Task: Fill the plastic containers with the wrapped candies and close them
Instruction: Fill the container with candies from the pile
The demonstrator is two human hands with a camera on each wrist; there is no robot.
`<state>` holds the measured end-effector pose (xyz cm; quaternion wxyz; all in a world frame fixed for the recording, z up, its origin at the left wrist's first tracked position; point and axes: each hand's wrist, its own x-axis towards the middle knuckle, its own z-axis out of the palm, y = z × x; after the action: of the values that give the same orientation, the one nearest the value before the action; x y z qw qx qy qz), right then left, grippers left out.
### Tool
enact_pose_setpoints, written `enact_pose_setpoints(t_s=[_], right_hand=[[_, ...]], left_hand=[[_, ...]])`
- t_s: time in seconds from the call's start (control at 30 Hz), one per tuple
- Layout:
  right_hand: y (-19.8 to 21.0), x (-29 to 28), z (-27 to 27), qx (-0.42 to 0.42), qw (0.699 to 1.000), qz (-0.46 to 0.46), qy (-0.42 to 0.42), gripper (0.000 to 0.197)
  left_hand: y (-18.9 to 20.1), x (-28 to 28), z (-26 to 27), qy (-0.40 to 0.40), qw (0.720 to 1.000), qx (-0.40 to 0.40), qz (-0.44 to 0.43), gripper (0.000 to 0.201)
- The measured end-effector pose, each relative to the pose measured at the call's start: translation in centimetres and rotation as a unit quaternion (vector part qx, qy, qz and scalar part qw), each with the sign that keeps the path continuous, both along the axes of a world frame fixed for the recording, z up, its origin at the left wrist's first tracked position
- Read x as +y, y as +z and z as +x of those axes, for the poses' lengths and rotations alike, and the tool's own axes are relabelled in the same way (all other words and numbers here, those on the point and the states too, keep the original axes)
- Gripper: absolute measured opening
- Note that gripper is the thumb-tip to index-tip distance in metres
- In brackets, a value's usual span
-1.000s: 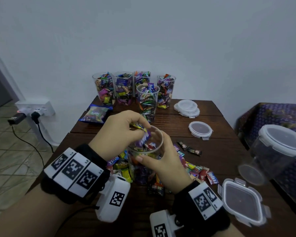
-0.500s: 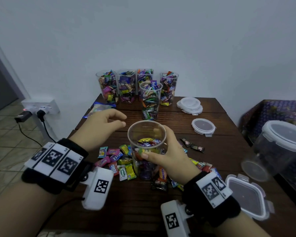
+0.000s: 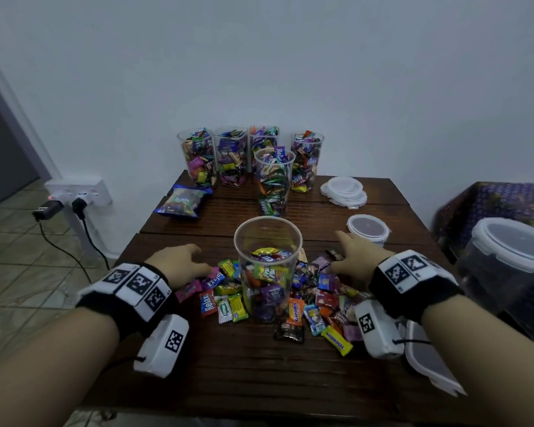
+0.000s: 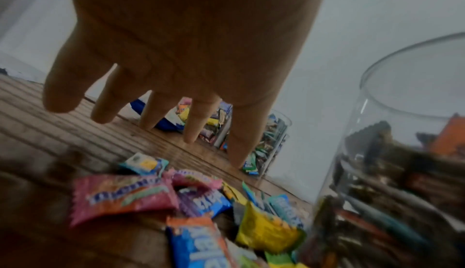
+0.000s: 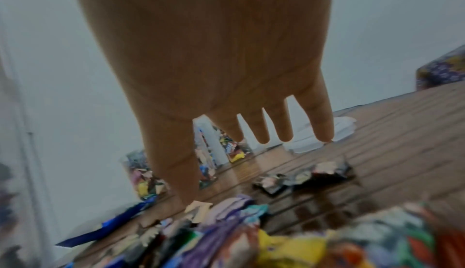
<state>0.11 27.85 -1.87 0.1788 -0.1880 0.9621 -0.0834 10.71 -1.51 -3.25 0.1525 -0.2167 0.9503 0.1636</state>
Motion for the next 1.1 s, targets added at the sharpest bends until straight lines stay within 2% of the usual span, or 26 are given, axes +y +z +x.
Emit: enact_pose_setpoints(t_s=[0.17, 0.3, 0.43, 0.57, 0.67, 0.87, 1.1], right_hand=[[-1.0, 0.2, -0.6, -0.057, 0.998, 0.041, -0.002, 0.085], [-0.9, -0.5, -0.3, -0.071, 0.995, 0.061, 0.02, 0.071], [-0.7, -1.2, 0.2, -0.093, 0.992, 0.065, 0.052, 0.071], [-0.8, -1.4, 0.8, -0.101, 0.988, 0.078, 0.088, 0.087], [-0.9, -1.7, 1.0, -0.069, 0.986, 0.099, 0.111, 0.09], [-0.5, -2.1, 1.3, -0.028, 0.981, 0.135, 0.139, 0.072], [-0.8, -2.0, 1.4, 0.0, 0.985, 0.106, 0.133, 0.056]], left_hand=[[-0.6, 1.0, -0.3, -0.051, 0.996, -0.069, 0.03, 0.092], [-0.7, 1.4, -0.3, -0.098, 0.99, -0.082, 0.062, 0.1], [-0.9, 2.7, -0.2, -0.151, 0.984, -0.094, 0.019, 0.104], [-1.3, 3.8, 0.0, -0.191, 0.977, -0.091, -0.027, 0.096], [-1.3, 4.1, 0.0, -0.205, 0.974, -0.078, -0.063, 0.086], [-1.0, 3.9, -0.1, -0.22, 0.968, -0.07, -0.101, 0.057], [-1.0, 3.3, -0.2, -0.2, 0.972, -0.025, -0.123, 0.048]])
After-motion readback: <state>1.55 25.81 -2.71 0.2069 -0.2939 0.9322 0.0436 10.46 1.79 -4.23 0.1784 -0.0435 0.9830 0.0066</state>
